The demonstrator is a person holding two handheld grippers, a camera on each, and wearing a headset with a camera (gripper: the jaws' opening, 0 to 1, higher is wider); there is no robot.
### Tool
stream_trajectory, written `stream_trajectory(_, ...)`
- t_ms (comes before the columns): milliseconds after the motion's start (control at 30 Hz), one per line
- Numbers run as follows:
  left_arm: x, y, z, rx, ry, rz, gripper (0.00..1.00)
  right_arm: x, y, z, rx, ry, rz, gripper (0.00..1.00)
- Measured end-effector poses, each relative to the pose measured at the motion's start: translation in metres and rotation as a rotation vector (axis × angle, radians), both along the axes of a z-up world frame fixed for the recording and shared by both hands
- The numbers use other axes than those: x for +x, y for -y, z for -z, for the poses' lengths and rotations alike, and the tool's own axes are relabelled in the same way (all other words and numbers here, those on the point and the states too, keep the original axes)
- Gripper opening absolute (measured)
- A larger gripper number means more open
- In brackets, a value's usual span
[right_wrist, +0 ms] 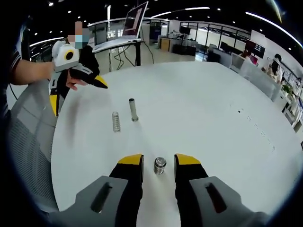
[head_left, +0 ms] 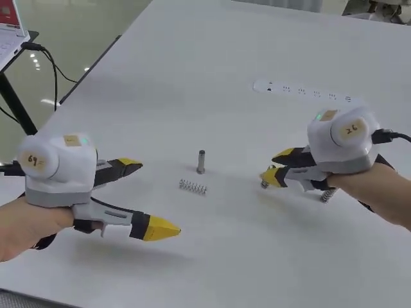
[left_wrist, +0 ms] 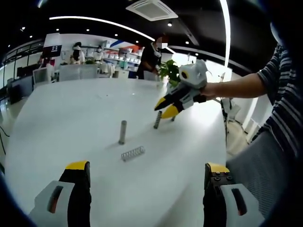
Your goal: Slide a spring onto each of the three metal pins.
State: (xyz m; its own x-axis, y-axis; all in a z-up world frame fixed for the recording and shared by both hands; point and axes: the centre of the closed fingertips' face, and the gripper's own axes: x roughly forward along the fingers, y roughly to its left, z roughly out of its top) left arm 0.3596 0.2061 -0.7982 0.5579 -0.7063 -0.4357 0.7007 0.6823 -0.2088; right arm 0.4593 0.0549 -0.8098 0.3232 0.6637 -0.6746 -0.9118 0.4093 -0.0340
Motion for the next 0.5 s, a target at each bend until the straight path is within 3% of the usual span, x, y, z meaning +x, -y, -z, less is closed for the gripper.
stream_trajectory(267, -0.002, -0.002, 0.0, -0.003, -0.001, -0.009, 0.98, -0.001, -0.002, -0.013, 0.098, -0.049, 0.067, 0.27)
stream_trajectory(500, -0.002, -0.001, 0.001, -0.003, -0.001, -0.005, 0.98, -0.008, -0.013, -0.029, 0.149, -0.053, 0.061, 0.3)
